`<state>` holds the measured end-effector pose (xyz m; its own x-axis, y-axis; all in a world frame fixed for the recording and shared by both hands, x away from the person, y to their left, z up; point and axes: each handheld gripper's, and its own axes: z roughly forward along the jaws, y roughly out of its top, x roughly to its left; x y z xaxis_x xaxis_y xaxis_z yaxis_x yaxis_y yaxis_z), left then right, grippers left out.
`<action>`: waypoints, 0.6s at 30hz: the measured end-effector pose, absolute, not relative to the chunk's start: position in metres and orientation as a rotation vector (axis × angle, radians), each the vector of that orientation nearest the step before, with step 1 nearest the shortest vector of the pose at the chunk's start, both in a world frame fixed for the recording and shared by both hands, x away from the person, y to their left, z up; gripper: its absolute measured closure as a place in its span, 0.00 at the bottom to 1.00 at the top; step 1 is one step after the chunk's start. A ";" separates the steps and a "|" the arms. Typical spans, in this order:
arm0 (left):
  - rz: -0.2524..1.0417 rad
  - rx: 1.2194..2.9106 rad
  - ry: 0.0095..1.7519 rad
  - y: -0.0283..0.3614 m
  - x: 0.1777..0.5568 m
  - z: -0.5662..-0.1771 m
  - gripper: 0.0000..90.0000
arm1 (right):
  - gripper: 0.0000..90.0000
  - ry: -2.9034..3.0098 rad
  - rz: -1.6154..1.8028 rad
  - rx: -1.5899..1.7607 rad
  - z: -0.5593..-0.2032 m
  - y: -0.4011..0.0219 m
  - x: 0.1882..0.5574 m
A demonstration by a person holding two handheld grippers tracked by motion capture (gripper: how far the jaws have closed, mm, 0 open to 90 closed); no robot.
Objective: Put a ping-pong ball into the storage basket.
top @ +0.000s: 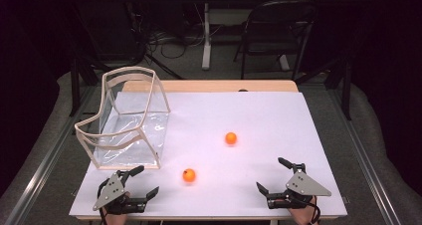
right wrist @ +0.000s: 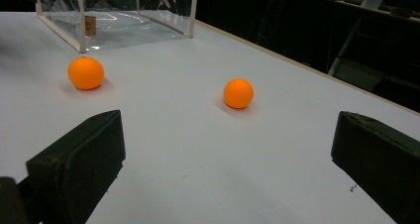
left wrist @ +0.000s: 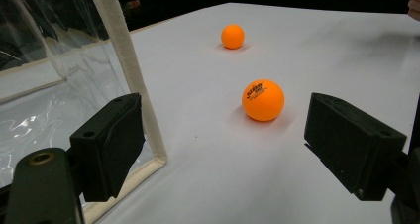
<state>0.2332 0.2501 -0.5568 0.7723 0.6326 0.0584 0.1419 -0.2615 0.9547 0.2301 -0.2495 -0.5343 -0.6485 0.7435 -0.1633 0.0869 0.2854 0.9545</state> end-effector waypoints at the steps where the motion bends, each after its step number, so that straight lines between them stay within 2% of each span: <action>1: 0.525 1.803 0.601 0.250 0.233 -0.557 0.17 | 0.00 1.951 1.393 0.742 -0.535 -0.249 0.230; 18: 0.528 1.812 0.607 0.251 0.235 -0.557 0.17 | 0.00 2.027 1.342 0.750 -0.537 -0.239 0.238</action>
